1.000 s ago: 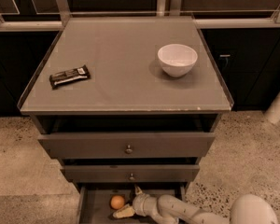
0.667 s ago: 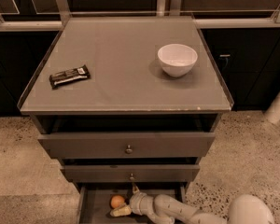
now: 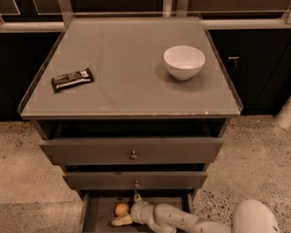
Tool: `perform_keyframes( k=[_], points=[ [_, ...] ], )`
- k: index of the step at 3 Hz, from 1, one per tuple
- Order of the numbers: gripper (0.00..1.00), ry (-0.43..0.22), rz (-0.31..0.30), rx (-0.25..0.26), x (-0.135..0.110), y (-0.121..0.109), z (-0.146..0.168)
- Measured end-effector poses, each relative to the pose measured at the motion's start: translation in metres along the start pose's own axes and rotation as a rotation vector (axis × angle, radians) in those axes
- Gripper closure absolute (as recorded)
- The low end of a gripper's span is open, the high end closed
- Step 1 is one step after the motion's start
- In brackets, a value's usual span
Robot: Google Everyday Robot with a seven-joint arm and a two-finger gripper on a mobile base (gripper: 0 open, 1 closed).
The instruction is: Pick orange from bottom drawer and place on counter
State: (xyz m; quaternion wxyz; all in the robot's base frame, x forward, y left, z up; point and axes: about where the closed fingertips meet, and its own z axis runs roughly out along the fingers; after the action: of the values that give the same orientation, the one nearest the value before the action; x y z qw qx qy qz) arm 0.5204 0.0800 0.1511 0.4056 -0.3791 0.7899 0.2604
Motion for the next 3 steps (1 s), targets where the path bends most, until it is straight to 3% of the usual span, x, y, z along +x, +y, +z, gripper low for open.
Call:
perform_keyframes(
  k=[3],
  points=[
    [0.00, 0.072, -0.061, 0.012, 0.016, 0.009, 0.008]
  ],
)
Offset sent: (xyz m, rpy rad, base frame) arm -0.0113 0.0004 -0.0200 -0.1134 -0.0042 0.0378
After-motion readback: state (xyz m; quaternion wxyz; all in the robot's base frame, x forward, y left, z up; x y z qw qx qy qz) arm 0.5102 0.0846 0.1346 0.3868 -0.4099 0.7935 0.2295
